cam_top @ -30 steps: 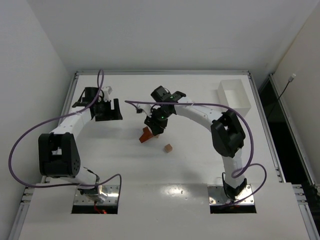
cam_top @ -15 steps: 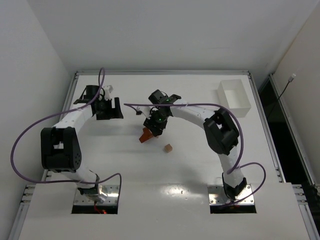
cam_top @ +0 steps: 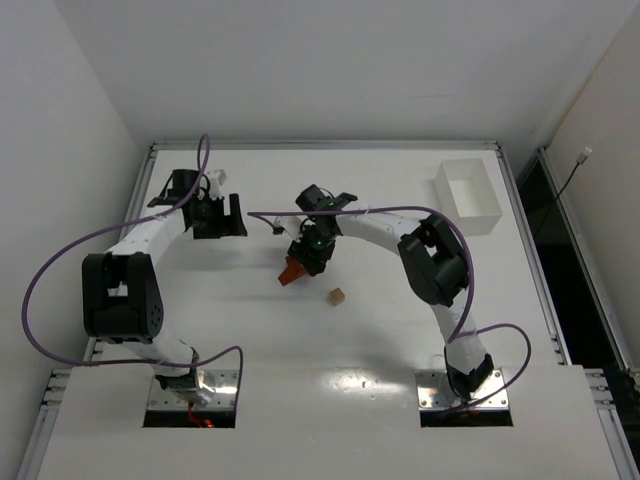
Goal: Build the wood block tower
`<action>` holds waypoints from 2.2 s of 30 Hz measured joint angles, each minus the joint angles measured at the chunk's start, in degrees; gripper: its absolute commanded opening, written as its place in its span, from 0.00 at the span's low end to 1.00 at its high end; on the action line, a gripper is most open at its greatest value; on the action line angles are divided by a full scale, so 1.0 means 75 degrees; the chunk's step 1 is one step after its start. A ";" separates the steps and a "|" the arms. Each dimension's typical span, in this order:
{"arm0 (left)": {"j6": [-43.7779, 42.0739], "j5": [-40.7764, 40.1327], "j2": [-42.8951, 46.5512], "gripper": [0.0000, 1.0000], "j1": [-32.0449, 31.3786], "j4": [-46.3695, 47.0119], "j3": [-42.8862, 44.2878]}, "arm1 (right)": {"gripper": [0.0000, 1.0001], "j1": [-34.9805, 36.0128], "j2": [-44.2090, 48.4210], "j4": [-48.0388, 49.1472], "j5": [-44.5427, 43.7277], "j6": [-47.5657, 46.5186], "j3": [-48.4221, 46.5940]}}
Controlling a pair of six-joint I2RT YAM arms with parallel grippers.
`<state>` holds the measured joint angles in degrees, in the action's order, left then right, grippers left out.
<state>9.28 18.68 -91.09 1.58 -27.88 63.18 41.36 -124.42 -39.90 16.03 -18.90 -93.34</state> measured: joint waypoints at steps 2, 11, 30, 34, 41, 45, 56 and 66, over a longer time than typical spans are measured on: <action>0.0000 0.0012 -0.0006 0.76 0.0000 -0.0003 0.0000 | 0.47 -0.0003 -0.0023 0.0023 -0.0032 0.0000 0.0000; 0.0038 0.0050 -0.0172 0.76 0.0000 -0.0003 0.0000 | 0.44 -0.0003 -0.0058 0.0076 -0.0154 0.0000 0.0000; 0.0052 0.0058 -0.0242 0.76 0.0000 0.0015 0.0000 | 0.01 0.0003 -0.0143 0.0125 -0.0321 0.0009 -0.0017; 0.0052 0.0087 -0.0242 0.76 0.0000 0.0015 0.0000 | 0.00 0.0026 -0.0137 0.0128 -0.0312 0.0000 -0.0017; 0.0093 0.0029 0.0076 0.80 0.0000 0.0122 -0.0303 | 0.00 0.0224 0.0697 0.0058 -0.0125 0.0195 0.0440; 0.0396 -0.0408 0.0842 0.91 0.0000 0.0251 -0.0889 | 0.00 0.0382 0.1891 0.0157 -0.0627 0.1093 0.0629; 0.1778 -0.2847 0.1425 1.00 0.0003 0.0154 -0.1020 | 0.00 0.0213 0.2328 0.0350 -0.3818 0.4351 0.0271; 0.2025 -0.3369 0.1180 1.00 0.0079 -0.0087 -0.0466 | 0.00 -0.0370 0.0871 -0.0236 -0.3413 0.6452 -0.1236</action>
<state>24.47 -6.59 -82.24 2.17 -28.53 59.68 38.59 -117.89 -41.67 -9.56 29.50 -102.61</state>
